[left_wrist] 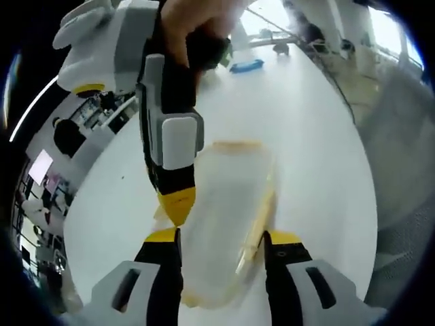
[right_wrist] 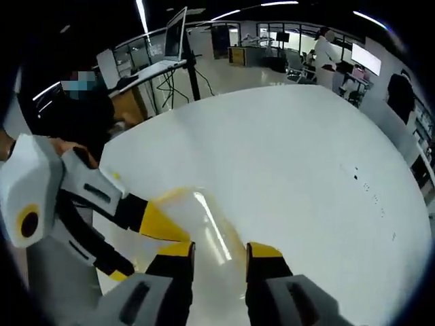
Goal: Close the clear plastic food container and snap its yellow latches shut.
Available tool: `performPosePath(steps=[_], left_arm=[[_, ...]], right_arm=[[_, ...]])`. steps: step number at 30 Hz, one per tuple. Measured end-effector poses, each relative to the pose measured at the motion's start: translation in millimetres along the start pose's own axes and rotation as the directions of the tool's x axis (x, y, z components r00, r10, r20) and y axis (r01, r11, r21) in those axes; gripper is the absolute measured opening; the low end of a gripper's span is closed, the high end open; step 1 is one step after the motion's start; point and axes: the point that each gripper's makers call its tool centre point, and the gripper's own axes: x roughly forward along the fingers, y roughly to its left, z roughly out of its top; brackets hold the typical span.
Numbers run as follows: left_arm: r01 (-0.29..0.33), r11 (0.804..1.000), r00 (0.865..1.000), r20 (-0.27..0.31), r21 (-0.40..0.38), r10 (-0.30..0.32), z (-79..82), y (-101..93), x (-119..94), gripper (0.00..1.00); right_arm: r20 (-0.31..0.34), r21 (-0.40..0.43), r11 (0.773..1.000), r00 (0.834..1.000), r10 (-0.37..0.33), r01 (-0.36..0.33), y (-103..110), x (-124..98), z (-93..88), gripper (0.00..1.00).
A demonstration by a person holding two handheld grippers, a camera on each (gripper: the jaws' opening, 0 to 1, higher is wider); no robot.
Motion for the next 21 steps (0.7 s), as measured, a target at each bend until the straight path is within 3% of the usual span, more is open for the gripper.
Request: performPosePath(steps=[5, 9, 11, 17, 21], left_arm=[[-0.015, 0.999, 0.999, 0.038, -0.047, 0.017, 1.7, -1.8, -0.4, 0.49], [-0.032, 0.998, 0.998, 0.047, -0.054, 0.034, 0.4, -2.1, -1.5, 0.5], [-0.032, 0.998, 0.998, 0.043, -0.056, 0.034, -0.8, -3.2, -2.8, 0.51], [-0.042, 0.992, 0.996, 0.067, -0.118, 0.051, 1.6, 0.1, -15.8, 0.52], [-0.038, 0.984, 0.996, 0.074, -0.172, 0.051, -0.5, 0.4, -23.2, 0.53]], right_arm=[[0.06, 0.065, 0.998, 0.998, -0.022, 0.018, 1.9, -0.5, -0.1, 0.29], [0.087, 0.2, 0.978, 0.993, -0.078, 0.059, -7.0, -0.6, -5.5, 0.45], [0.091, 0.197, 0.978, 0.991, -0.094, 0.075, -7.6, -2.4, -8.6, 0.51], [0.133, 0.163, 0.974, 0.974, -0.181, 0.159, -8.1, -14.2, -14.3, 0.49], [0.184, 0.241, 0.954, 0.957, -0.226, 0.179, -8.0, -25.4, -18.1, 0.49]])
